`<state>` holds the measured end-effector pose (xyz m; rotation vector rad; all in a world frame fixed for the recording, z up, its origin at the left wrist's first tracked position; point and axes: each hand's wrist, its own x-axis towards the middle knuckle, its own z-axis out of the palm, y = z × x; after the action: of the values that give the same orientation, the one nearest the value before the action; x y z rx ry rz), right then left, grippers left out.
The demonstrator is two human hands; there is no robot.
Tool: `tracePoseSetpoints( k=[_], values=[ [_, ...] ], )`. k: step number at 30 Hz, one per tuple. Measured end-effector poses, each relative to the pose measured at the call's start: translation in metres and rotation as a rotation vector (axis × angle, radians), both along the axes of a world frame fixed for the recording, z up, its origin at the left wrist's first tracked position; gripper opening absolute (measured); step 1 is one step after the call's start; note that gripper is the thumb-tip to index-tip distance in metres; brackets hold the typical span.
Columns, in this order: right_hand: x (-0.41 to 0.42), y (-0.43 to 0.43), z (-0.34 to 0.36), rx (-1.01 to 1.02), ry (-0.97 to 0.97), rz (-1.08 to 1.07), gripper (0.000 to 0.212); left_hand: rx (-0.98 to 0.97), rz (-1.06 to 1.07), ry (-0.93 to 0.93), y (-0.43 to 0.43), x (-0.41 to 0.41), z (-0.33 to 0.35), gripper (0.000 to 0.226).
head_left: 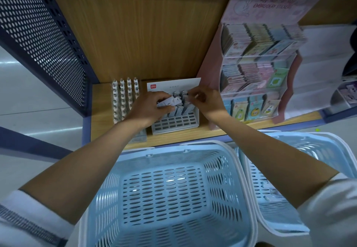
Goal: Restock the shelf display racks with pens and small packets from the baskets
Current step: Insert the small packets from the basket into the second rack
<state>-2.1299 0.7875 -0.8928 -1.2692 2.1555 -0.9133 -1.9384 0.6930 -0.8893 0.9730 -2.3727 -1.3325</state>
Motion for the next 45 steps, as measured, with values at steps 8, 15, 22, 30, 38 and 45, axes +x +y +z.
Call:
tracePoseSetpoints(
  k=[8, 15, 22, 30, 38, 45],
  values=[
    [0.002, 0.000, 0.031, -0.021, -0.517, 0.017, 0.017, 0.071, -0.006, 0.072, 0.006, -0.013, 0.013, 0.019],
    [-0.004, 0.015, 0.039, -0.032, -0.527, 0.043, 0.024, 0.074, 0.011, 0.047, 0.011, -0.015, 0.021, 0.012],
    [-0.015, 0.020, 0.044, -0.061, -0.562, 0.044, 0.025, 0.106, -0.011, 0.052, 0.012, -0.023, 0.023, 0.013],
    [-0.024, 0.023, 0.052, -0.021, -0.207, 0.010, 0.007, 0.075, -0.019, -0.033, 0.006, -0.021, 0.019, 0.026],
    [-0.030, 0.029, 0.037, 0.083, 0.375, 0.175, 0.014, 0.029, 0.000, -0.070, 0.003, -0.014, 0.013, 0.032],
    [-0.025, 0.012, 0.005, 0.270, 0.522, 0.204, 0.015, 0.116, 0.026, -0.003, 0.003, -0.005, 0.008, 0.035]
  ],
)
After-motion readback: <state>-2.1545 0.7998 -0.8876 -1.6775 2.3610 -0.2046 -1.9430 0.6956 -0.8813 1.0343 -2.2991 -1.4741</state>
